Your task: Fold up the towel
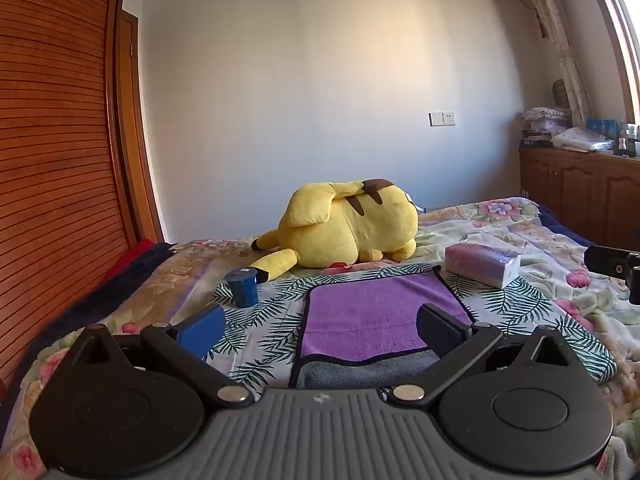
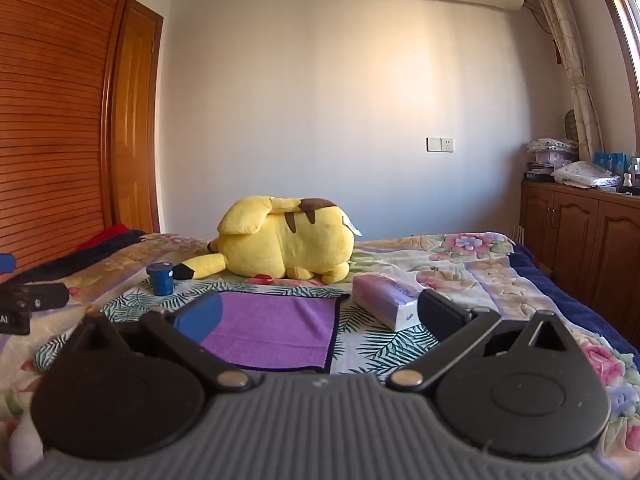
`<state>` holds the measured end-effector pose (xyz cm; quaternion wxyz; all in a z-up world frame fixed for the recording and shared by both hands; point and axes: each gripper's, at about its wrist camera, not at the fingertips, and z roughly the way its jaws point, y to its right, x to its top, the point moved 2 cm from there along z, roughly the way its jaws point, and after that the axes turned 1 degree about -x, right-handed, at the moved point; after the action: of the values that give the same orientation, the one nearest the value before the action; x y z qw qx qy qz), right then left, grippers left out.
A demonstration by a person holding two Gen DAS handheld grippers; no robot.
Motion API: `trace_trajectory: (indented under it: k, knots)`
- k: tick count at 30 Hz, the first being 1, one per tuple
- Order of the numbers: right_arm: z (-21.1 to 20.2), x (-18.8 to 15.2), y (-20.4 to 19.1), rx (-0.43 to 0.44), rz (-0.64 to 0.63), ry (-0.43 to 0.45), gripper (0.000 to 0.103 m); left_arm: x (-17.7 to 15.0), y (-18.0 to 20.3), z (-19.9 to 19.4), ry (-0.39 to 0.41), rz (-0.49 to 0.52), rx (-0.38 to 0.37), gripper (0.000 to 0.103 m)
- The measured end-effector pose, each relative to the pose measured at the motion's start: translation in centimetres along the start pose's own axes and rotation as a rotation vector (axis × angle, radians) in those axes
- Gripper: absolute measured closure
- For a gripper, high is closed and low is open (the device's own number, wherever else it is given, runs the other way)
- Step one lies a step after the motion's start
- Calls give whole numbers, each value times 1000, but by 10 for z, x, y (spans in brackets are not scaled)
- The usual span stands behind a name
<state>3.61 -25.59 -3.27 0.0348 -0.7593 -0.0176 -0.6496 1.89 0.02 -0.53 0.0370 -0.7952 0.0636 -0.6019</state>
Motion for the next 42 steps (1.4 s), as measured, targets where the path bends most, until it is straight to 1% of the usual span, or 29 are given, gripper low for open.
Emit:
trace_trajectory:
  k: [42]
  knots:
    - [1,-2,-2,2,-8,-8,0,0,1,0,-2,10,3,0]
